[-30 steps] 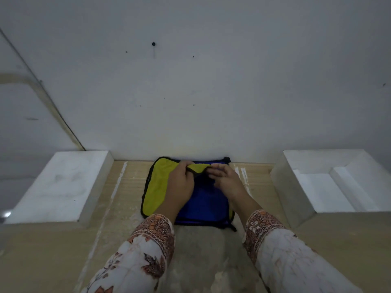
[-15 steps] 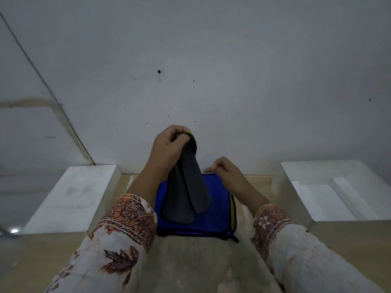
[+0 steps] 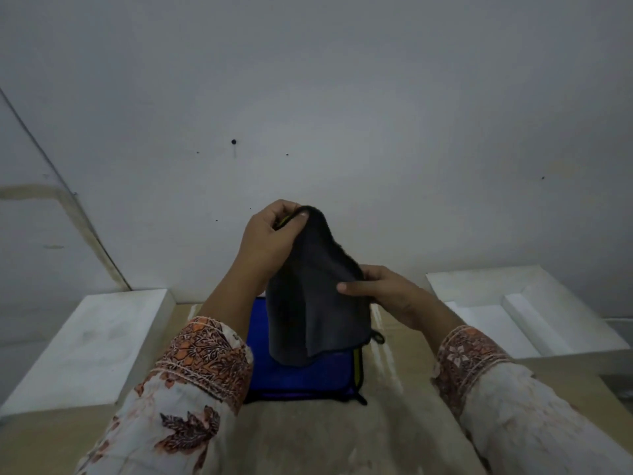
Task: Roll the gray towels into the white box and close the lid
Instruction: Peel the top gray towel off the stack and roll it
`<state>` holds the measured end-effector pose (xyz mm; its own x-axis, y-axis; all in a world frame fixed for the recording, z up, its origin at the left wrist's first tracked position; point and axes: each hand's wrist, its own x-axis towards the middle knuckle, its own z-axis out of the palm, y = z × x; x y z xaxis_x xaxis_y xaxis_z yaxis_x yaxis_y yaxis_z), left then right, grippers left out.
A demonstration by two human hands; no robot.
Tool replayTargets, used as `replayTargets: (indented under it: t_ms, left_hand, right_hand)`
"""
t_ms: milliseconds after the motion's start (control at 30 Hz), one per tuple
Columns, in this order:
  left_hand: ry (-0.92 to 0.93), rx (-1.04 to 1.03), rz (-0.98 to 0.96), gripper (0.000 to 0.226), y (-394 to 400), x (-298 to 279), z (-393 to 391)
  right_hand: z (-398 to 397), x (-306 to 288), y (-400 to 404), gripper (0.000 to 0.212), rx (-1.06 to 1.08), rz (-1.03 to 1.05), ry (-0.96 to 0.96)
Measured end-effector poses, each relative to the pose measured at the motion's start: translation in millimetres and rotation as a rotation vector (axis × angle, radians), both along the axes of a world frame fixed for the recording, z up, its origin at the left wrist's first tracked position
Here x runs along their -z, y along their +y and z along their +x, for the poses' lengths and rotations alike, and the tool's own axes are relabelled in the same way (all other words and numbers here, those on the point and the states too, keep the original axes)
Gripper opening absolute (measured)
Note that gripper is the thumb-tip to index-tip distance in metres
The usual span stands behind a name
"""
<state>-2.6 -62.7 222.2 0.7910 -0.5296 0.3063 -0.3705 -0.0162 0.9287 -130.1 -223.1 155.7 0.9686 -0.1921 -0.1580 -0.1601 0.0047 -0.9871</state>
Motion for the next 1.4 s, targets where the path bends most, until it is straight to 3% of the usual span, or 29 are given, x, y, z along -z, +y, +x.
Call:
replayTargets:
  t_ms: [67,133,267,500,667,767,900,1000,1100,1200,1300,1400]
  left_hand:
    - [0.079,-0.042,0.035,0.015,0,4,9]
    - [0.134,-0.096,0.091,0.018,-1,10,21]
    - [0.190,-0.176,0.093,0.017,-8,27,34]
    - [0.201,-0.097,-0.125,0.014,2,29,25]
    - [0.294,0.038,-0.109,0.020,30,62,1]
    - [0.413,0.090,0.044,0.023,45,103,-25]
    - [0.464,0.290,0.537,0.019,72,165,-54]
    - [0.604,0.372,0.805,0.019,88,199,-71]
    - [0.734,0.403,0.932,0.017,94,212,-81]
    - [0.663,0.504,1.039,0.015,96,215,-85]
    - [0.602,0.568,1.049,0.027,92,217,-88]
    - [0.542,0.508,0.956,0.020,88,220,-86]
  right_hand:
    - [-3,-12,-14,0.026,-0.017,-0.106,0.064]
    - [-2,-25,-27,0.010,0.002,-0.356,0.114]
    - [8,-37,-44,0.007,0.191,-0.725,0.081]
    - [-8,-59,-40,0.010,0.369,-0.704,-0.164]
    - [-40,-32,-18,0.009,0.227,-0.692,-0.072]
    - [-60,11,-5,0.007,0.063,-0.673,0.156]
    - [-85,70,10,0.005,-0.208,-0.686,0.514]
    - [-100,103,22,0.020,-0.339,-0.708,0.669]
    - [-107,124,31,0.020,-0.406,-0.664,0.780]
    - [-110,134,33,0.030,-0.447,-0.660,0.851]
    - [-109,138,30,0.028,-0.471,-0.674,0.869]
    - [-101,140,24,0.018,-0.403,-0.678,0.842]
